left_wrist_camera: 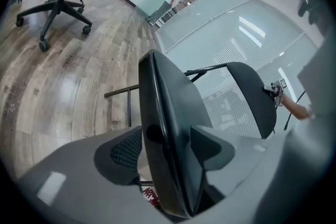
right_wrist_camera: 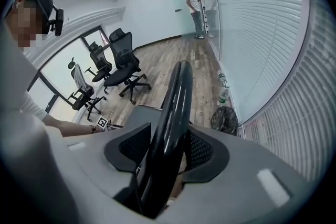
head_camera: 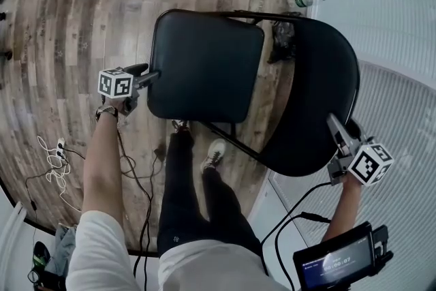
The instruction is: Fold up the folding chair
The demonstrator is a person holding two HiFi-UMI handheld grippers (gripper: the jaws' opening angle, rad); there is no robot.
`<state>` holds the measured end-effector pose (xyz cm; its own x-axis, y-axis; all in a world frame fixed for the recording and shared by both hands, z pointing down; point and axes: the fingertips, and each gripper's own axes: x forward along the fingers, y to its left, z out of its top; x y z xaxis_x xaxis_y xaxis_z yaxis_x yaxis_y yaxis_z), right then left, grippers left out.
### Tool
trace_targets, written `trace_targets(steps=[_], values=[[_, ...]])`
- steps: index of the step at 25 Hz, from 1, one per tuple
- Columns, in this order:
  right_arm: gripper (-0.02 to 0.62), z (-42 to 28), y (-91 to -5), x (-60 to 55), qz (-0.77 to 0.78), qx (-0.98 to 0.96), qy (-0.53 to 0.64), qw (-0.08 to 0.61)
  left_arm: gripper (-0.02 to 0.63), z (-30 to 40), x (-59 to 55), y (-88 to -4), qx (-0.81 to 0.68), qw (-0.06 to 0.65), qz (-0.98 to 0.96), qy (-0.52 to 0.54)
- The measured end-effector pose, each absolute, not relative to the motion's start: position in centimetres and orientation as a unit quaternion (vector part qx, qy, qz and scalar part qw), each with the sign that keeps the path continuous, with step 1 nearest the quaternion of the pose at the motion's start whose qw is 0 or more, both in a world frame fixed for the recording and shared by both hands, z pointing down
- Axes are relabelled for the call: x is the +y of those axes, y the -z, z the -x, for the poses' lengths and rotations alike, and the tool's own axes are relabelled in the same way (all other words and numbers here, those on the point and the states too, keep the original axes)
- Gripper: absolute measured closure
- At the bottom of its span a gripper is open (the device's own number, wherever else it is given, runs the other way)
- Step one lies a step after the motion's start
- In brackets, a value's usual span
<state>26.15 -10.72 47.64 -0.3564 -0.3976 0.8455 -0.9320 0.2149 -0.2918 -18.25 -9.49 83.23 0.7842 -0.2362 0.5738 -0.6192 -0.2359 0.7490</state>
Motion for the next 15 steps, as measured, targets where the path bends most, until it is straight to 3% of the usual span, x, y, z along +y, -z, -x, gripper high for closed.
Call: trace_targets(steps=[11,15], values=[[0.422,-25.3,-47.6,-10.7,-0.457,-0.712,-0.425,0.322,0.295,17.5,-9.6,-83.0,-0.219,0.612,-0.758,-0.049],[0.426,-24.9,-47.4,-10.4,-0.451,-0.713,-0.43,0.322,0.285,16.9,-9.2,-83.4,-0.198,0.618,-0.759,-0.052]])
